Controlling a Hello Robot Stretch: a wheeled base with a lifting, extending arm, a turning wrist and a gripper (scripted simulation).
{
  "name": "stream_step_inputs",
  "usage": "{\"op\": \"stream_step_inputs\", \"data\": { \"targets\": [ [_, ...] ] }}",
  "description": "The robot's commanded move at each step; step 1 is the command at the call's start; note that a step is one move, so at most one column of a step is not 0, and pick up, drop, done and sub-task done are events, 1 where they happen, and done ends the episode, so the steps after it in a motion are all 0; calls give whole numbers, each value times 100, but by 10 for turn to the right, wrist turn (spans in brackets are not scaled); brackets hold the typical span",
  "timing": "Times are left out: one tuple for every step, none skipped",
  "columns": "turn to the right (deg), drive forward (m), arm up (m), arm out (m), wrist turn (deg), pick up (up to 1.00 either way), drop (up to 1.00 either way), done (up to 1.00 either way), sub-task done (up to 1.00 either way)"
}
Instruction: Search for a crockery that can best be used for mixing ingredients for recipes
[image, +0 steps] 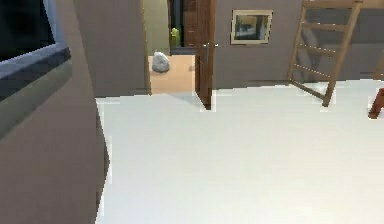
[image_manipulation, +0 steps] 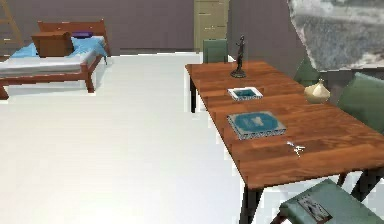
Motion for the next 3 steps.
{"op": "stream_step_inputs", "data": {
  "targets": [
    [-30, 0, 0, 0, 0, 0, 0, 0, 0],
    [0, 100, 0, 0, 0, 0, 0, 0, 0],
    [0, 100, 0, 0, 0, 0, 0, 0, 0]
  ]
}}
